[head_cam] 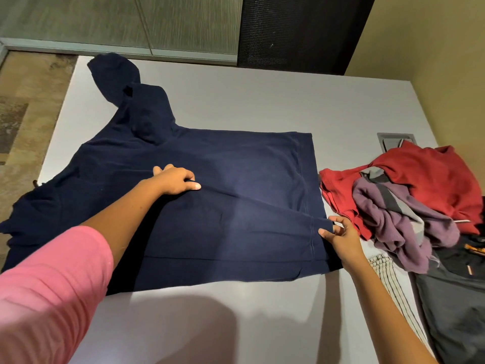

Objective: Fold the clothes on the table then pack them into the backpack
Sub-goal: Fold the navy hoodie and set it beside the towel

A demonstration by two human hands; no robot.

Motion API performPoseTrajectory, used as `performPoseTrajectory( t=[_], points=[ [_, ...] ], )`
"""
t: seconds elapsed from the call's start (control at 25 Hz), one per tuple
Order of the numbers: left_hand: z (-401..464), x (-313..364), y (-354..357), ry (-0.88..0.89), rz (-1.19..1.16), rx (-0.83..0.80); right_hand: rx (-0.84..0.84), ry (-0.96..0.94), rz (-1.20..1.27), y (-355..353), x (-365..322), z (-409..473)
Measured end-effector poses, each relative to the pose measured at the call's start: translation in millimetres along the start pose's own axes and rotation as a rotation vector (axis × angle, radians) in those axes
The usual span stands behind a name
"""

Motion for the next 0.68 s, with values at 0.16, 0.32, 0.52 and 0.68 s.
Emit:
performPoseTrajectory(
  t=[0.16, 0.32, 0.52, 0.68],
  points=[
    [0.9, -14.5, 3.9, -0.023, -0.014, 0.079, 0.053, -0.073, -0.161, -0.1, -7.1, 1.8],
    [-5.2, -26.1, 0.5, 0.037, -0.377, -0.107, 0.125, -0.079, -0.196, -5.1, -3.7, 0.5],
    [-13.0, -29.3, -6.4, -0.018, -0.519, -0.026, 0.132, -0.061, -0.173, -4.7, 0.2, 1.0],
    [-16.2, -25.5, 0.0, -0.105, -0.161, 0.062, 0.129, -0.069, -0.206, -3.9, 0.4, 3.5]
  ],
)
Point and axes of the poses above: each hand's wrist, its own z-axis towards the middle knuckle, its own y-axis out of the palm, x = y × z, the point moved 6 cm from there along z, towards the middle knuckle, and after that the axes turned 14 degrees about -y, right-handed, at the moved point
